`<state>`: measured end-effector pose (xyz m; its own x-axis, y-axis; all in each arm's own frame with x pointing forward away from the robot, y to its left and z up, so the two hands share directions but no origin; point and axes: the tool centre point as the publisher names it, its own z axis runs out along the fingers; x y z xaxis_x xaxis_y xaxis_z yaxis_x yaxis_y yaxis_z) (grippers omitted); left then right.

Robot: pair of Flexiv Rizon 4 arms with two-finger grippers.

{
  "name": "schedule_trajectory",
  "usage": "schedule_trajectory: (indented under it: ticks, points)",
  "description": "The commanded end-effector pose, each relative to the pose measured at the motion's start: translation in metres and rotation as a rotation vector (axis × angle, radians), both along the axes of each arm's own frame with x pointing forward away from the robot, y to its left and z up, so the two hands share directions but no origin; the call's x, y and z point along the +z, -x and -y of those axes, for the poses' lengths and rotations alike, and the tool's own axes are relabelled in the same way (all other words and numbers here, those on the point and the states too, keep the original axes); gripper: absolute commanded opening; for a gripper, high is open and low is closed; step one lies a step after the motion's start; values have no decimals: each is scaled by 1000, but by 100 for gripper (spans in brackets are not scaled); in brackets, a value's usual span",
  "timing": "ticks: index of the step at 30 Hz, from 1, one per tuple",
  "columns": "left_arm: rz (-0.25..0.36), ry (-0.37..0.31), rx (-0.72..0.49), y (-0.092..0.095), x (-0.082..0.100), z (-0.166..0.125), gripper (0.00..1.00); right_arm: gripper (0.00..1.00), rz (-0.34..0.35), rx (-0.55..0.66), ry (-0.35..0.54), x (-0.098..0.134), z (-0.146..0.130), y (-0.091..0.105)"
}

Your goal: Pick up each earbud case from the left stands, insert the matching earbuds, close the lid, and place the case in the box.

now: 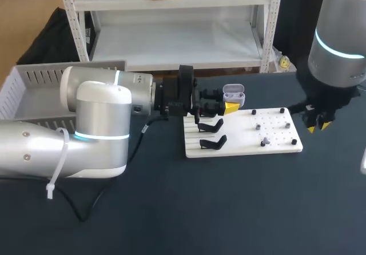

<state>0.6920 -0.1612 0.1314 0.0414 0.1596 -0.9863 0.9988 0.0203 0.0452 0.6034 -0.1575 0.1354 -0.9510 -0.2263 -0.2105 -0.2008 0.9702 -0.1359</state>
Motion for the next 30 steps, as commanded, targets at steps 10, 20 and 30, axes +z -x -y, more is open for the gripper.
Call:
schedule_trajectory:
  ticks: [10,20,30]
  points:
    - [0,-1,0,-1,0,1,0,0,4,-1,0,0,0,2]
    - [0,-1,0,-1,0,1,0,0,-51,-208,45,19,-26,4]
    - [0,-1,0,-1,0,1,0,0,-12,-479,-49,57,-54,5]
